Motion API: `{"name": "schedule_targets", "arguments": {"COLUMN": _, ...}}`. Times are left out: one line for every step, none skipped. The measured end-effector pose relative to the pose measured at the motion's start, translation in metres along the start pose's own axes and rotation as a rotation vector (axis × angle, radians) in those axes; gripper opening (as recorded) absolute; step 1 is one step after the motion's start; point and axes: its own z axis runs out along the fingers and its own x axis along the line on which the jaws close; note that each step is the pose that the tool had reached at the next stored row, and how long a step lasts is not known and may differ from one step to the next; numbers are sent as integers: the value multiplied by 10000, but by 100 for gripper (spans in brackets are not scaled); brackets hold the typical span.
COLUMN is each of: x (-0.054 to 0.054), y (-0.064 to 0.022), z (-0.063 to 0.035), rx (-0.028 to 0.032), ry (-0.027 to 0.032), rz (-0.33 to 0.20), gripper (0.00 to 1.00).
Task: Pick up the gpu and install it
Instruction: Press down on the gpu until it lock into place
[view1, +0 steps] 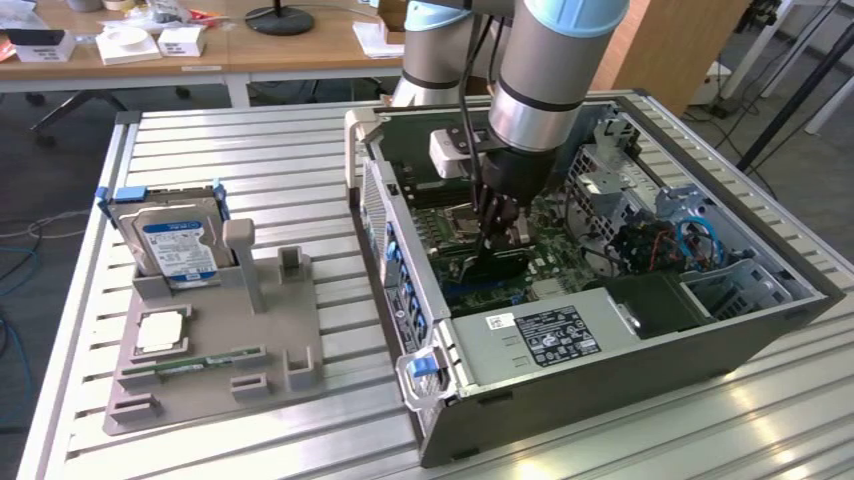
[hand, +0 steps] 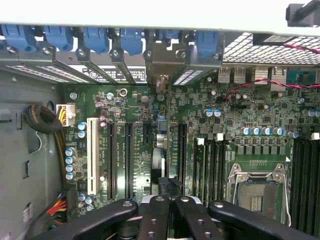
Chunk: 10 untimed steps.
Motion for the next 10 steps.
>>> {"name": "schedule_targets", "arguments": {"x": 0, "y": 0, "z": 0, "rx": 0, "ry": 1, "rz": 0, "gripper": 10}}
{"name": "schedule_targets", "arguments": {"x": 0, "y": 0, "z": 0, "rx": 0, "ry": 0, "rz": 0, "gripper": 10}}
{"name": "schedule_targets", "arguments": {"x": 0, "y": 0, "z": 0, "rx": 0, "ry": 0, "rz": 0, "gripper": 10}}
{"name": "schedule_targets", "arguments": {"x": -1, "y": 0, "z": 2, "rx": 0, "ry": 0, "rz": 0, "gripper": 10}}
{"name": "schedule_targets", "arguments": {"x": -2, "y": 0, "z": 5, "rx": 0, "ry": 0, "rz": 0, "gripper": 10}}
{"name": "schedule_targets", "arguments": {"x": -3, "y": 0, "z": 7, "rx": 0, "ry": 1, "rz": 0, "gripper": 10}}
{"name": "schedule_targets", "arguments": {"x": -3, "y": 0, "z": 7, "rx": -1, "ry": 2, "rz": 0, "gripper": 10}}
{"name": "schedule_targets", "arguments": {"x": -3, "y": 0, "z": 7, "rx": 0, "ry": 2, "rz": 0, "gripper": 10}}
{"name": "schedule_targets", "arguments": {"x": -3, "y": 0, "z": 8, "rx": 0, "ry": 1, "rz": 0, "gripper": 10}}
{"name": "schedule_targets", "arguments": {"x": -3, "y": 0, "z": 10, "rx": 0, "ry": 0, "rz": 0, "gripper": 10}}
